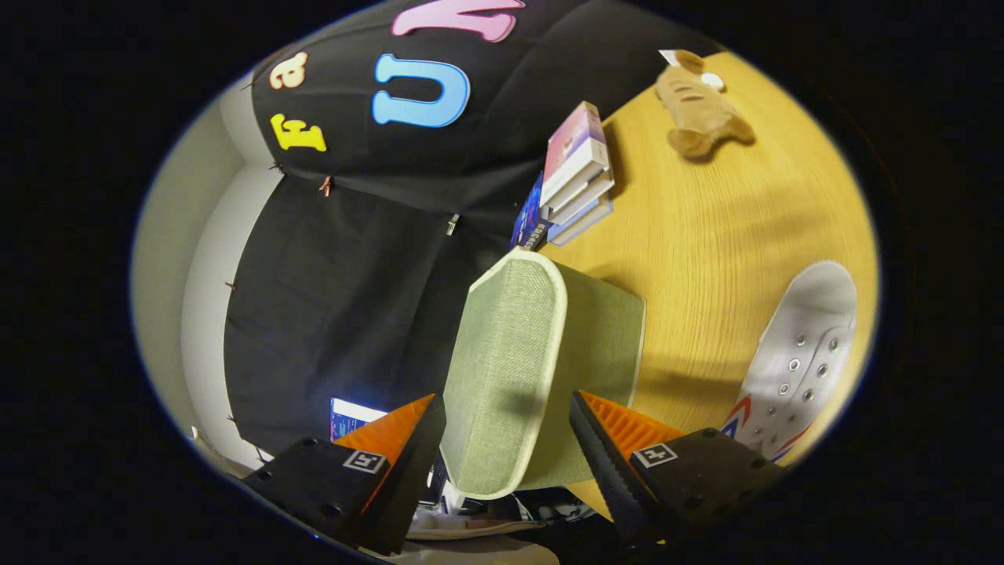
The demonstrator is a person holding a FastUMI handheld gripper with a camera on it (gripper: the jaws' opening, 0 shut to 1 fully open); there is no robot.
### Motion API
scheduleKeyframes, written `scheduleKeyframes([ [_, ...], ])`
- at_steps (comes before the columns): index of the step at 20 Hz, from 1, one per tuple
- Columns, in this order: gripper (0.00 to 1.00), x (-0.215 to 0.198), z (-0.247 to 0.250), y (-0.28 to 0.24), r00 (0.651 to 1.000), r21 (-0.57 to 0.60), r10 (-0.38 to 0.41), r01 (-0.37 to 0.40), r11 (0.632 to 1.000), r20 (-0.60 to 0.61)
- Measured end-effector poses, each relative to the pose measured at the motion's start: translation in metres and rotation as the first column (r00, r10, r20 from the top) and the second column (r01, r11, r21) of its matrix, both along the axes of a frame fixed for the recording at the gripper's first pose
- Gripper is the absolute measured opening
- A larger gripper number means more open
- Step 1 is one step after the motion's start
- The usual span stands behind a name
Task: Open the storage box then place both shoes into the box .Put the left shoe in first, then the right shoe, with the right side of both shoes facing outward in a uniform manner.
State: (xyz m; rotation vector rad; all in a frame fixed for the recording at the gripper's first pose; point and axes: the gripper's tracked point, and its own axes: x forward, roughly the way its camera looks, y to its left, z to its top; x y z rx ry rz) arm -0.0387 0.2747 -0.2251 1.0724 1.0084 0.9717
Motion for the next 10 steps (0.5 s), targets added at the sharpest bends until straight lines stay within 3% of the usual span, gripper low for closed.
scheduleKeyframes([
  [8, 0.95, -0.014, 0.008, 0.033, 0.983, 0.195, 0.077, -0.043, 0.98, -0.167],
  [9, 0.74, -0.015, 0.002, 0.041, 0.98, 0.18, 0.086, -0.053, 0.982, -0.18],
  [10, 0.67, -0.018, -0.002, 0.034, 0.974, 0.176, 0.097, -0.061, 0.982, -0.203],
])
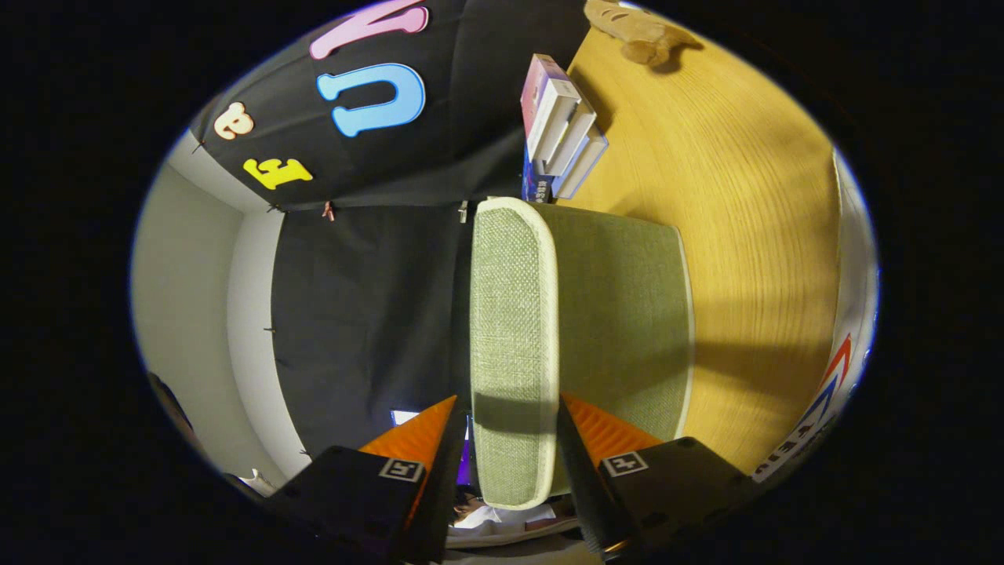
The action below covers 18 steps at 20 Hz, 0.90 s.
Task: Open the storage box then place both shoes into the box .Put the left shoe in first, then the right shoe, with the right side of both shoes facing outward in a uniform manner.
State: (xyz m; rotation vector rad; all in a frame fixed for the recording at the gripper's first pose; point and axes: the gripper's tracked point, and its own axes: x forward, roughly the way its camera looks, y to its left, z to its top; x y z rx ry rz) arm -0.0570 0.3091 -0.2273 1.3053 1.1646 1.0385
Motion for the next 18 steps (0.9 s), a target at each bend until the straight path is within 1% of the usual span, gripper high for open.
scheduleKeyframes([
  [1, 0.52, 0.0, 0.002, 0.001, 1.0, 0.013, 0.004, -0.004, 1.0, -0.01],
  [3, 0.17, 0.005, 0.018, -0.01, 1.0, 0.041, -0.023, 0.022, 0.999, 0.02],
  [4, 0.09, 0.006, 0.018, -0.013, 0.997, 0.015, -0.037, 0.036, 0.999, 0.061],
  [5, 0.05, 0.004, 0.02, -0.015, 0.994, -0.007, -0.039, 0.04, 0.999, 0.105],
  [8, 0.05, 0.007, 0.045, -0.015, 0.983, -0.045, -0.057, 0.065, 0.997, 0.175],
  [12, 0.05, 0.012, 0.103, -0.007, 0.957, -0.023, -0.08, 0.09, 0.996, 0.278],
  [16, 0.05, 0.011, 0.162, 0.025, 0.924, -0.004, -0.072, 0.08, 0.997, 0.374],
  [18, 0.05, 0.007, 0.181, 0.048, 0.905, -0.013, -0.056, 0.068, 0.998, 0.421],
])
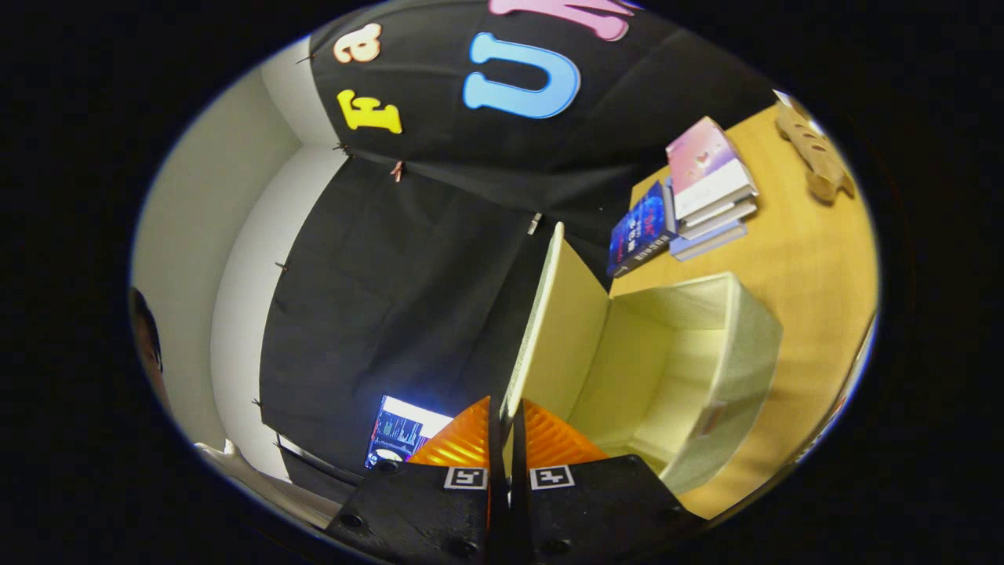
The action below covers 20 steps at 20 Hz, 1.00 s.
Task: Open the storage box then place both shoes into the box .Put the left shoe in first, then the right shoe, with the right side of both shoes facing outward in a uniform manner.
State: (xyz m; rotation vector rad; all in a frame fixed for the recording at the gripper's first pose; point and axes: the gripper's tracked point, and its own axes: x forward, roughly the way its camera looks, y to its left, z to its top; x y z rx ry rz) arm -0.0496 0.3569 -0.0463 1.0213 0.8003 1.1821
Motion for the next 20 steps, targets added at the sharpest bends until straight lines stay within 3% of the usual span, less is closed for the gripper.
scheduleKeyframes([
  [8, 0.05, -0.007, 0.037, 0.09, 0.998, 0.022, 0.057, -0.058, 0.998, 0.017],
  [15, 0.15, -0.005, 0.039, 0.132, 0.999, 0.032, 0.049, -0.049, 0.998, 0.014],
  [16, 0.24, -0.005, 0.041, 0.135, 0.999, 0.045, 0.05, -0.05, 0.998, 0.008],
  [18, 0.33, -0.005, 0.041, 0.14, 0.999, 0.052, 0.04, -0.04, 0.998, -0.005],
  [19, 0.52, -0.004, 0.039, 0.142, 1.0, 0.047, 0.028, -0.028, 0.999, -0.005],
  [20, 0.6, -0.001, 0.037, 0.141, 1.0, 0.043, 0.014, -0.014, 0.999, 0.0],
])
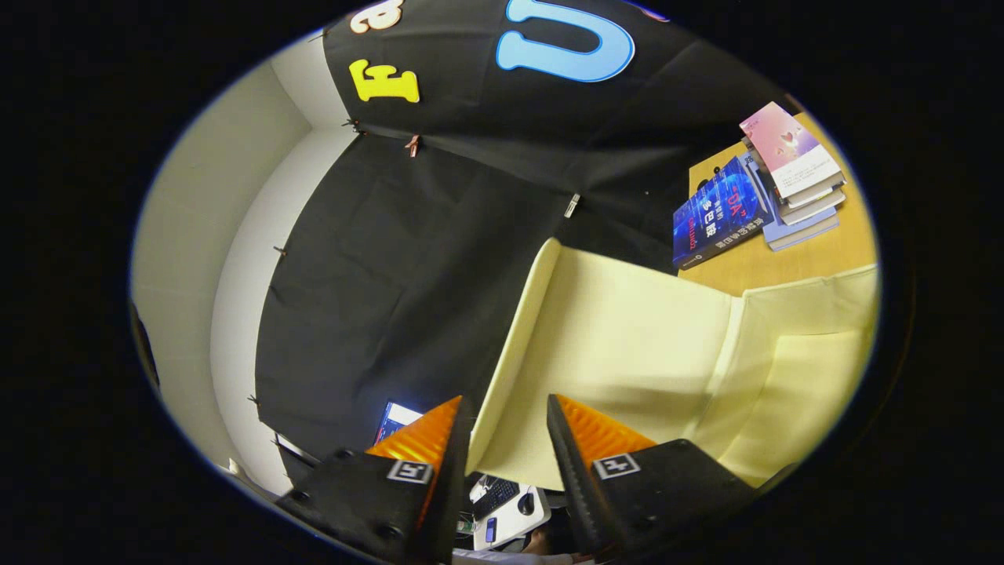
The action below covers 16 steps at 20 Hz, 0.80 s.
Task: Open the storage box then place both shoes into the box .Put the left shoe in first, then the right shoe, with the right side of both shoes facing outward in a uniform manner.
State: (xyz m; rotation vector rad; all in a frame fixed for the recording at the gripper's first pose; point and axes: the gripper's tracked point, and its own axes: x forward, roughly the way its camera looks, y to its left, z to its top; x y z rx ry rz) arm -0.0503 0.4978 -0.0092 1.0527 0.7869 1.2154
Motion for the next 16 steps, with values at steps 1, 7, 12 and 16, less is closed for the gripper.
scheduleKeyframes([
  [1, 0.69, 0.001, -0.001, -0.002, 1.0, -0.007, -0.014, 0.014, 1.0, 0.007],
  [7, 0.96, 0.028, -0.03, -0.041, 0.967, -0.126, -0.191, 0.214, 0.969, 0.171],
  [12, 0.96, 0.032, -0.071, -0.105, 0.914, -0.318, -0.264, 0.36, 0.877, 0.307],
  [16, 0.97, 0.031, -0.116, -0.184, 0.855, -0.504, -0.316, 0.502, 0.703, 0.411],
])
